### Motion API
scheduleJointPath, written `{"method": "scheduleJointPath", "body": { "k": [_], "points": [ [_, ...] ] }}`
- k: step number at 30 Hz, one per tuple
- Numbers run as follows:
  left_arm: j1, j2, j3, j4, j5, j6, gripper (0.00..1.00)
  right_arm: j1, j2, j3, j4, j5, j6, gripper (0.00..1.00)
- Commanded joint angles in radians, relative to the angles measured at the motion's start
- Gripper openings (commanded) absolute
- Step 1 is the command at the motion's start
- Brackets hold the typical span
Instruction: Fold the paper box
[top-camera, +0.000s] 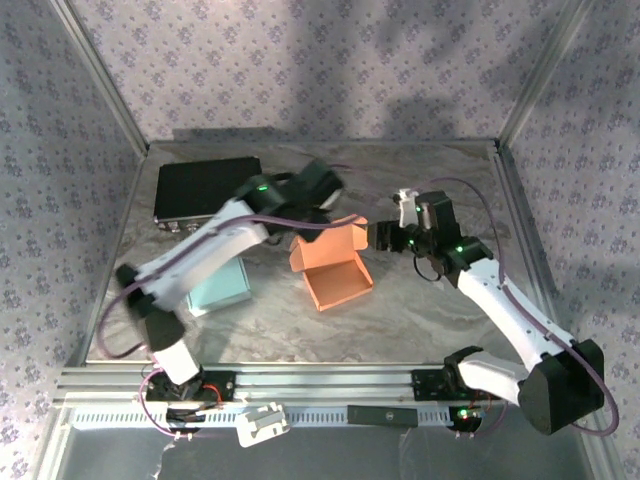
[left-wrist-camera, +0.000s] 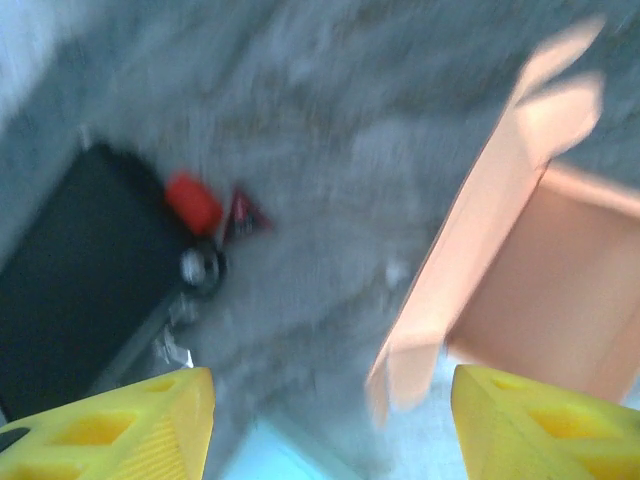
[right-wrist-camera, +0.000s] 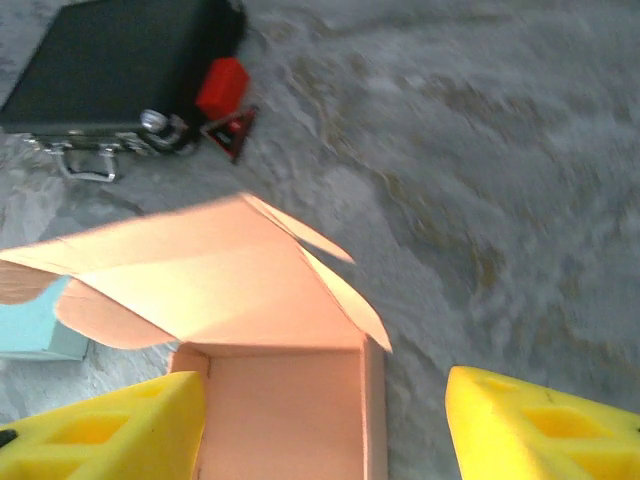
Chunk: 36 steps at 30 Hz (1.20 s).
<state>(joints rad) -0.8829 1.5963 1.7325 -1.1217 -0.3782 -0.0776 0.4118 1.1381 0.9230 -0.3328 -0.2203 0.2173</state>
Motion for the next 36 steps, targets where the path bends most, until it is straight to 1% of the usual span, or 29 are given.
{"method": "scheduleJointPath", "body": {
  "k": [1, 3, 5, 7, 8, 10, 15, 18, 21, 26, 33, 36],
  "points": [
    [0.093, -0.177, -0.310, 0.144, 0.234, -0.161, 0.63, -0.013, 0.079, 0.096, -0.093, 0.066, -0.221, 0.66],
    [0.138, -0.260, -0.438, 0.234, 0.288, -0.165, 0.63, -0.040, 0.138, 0.142, -0.140, 0.034, -0.263, 0.67],
    [0.169, -0.301, -0.508, 0.304, 0.345, -0.152, 0.64, -0.062, 0.184, 0.165, -0.160, -0.035, -0.295, 0.67],
    [0.176, -0.289, -0.527, 0.331, 0.363, -0.136, 0.64, -0.072, 0.212, 0.168, -0.156, -0.102, -0.304, 0.65],
    [0.176, -0.265, -0.524, 0.333, 0.369, -0.129, 0.64, -0.068, 0.221, 0.164, -0.149, -0.117, -0.308, 0.65],
    [0.177, -0.211, -0.509, 0.330, 0.380, -0.122, 0.64, -0.053, 0.237, 0.157, -0.142, -0.099, -0.319, 0.65],
    [0.175, -0.149, -0.528, 0.392, 0.367, -0.136, 0.62, -0.041, 0.297, 0.151, -0.127, -0.112, -0.332, 0.59],
    [0.175, -0.122, -0.533, 0.427, 0.373, -0.146, 0.59, -0.029, 0.341, 0.158, -0.123, -0.114, -0.339, 0.55],
    [0.175, -0.090, -0.522, 0.430, 0.358, -0.149, 0.55, -0.026, 0.374, 0.159, -0.110, -0.109, -0.343, 0.53],
    [0.168, -0.067, -0.519, 0.430, 0.358, -0.159, 0.45, -0.020, 0.398, 0.155, -0.079, -0.136, -0.351, 0.47],
    [0.138, -0.068, -0.541, 0.438, 0.323, -0.196, 0.45, -0.008, 0.411, 0.163, -0.072, -0.135, -0.360, 0.38],
    [0.128, -0.073, -0.556, 0.437, 0.300, -0.215, 0.47, -0.009, 0.411, 0.164, -0.073, -0.145, -0.359, 0.33]
  ]
}}
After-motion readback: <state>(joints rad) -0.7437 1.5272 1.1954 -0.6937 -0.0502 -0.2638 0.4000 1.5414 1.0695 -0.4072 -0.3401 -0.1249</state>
